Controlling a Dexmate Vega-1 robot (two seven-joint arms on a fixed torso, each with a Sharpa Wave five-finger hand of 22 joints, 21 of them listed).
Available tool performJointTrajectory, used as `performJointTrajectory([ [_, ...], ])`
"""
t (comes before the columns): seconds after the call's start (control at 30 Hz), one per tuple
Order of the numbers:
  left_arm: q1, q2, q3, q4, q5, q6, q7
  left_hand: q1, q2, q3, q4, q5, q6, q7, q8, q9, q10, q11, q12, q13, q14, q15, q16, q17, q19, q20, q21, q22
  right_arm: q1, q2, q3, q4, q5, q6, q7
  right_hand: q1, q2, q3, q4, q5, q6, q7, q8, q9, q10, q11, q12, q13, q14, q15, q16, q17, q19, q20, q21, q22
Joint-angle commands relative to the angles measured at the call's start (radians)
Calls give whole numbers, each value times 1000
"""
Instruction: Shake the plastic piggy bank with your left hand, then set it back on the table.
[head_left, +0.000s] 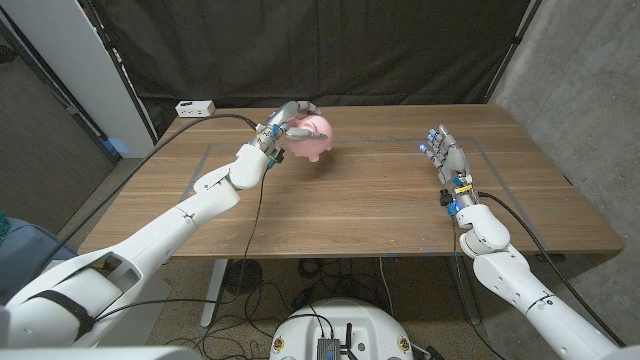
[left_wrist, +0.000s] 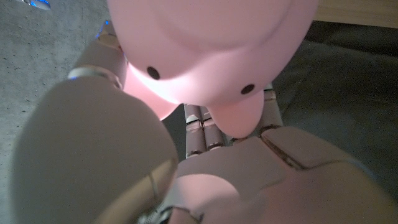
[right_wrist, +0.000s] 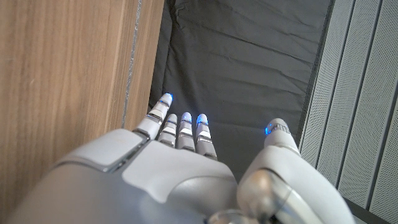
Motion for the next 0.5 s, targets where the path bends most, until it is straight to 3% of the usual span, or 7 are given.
performJointTrajectory([
  [0.03,35,11,-40,-75,19,2,35,394,402,6,1,8,4,-4,6,3,-1,-1,-1,5,11,-9,0,5,126,-134,4,2,14,0,2,8,2,10,14,6,-1,-5,-2,5,6,5,0,6,5,1,5,2,4,5,-3,2,8,1,0,5],
  [0.3,49,6,-50,-90,24,8,43,392,402,7,1,8,6,-5,5,4,3,0,-1,10,13,-10,-2,6,124,-134,4,2,17,1,5,13,6,13,17,7,-1,-6,-2,5,5,5,0,6,6,2,5,3,6,6,-3,2,10,0,0,5],
  [0.5,94,12,-87,-131,13,11,88,392,403,8,1,9,10,-5,6,5,4,-3,-2,13,16,-11,-3,7,124,-134,5,2,24,4,4,25,11,18,26,6,-1,-6,-2,5,6,4,0,6,6,2,5,3,7,5,-3,2,10,-1,0,5],
])
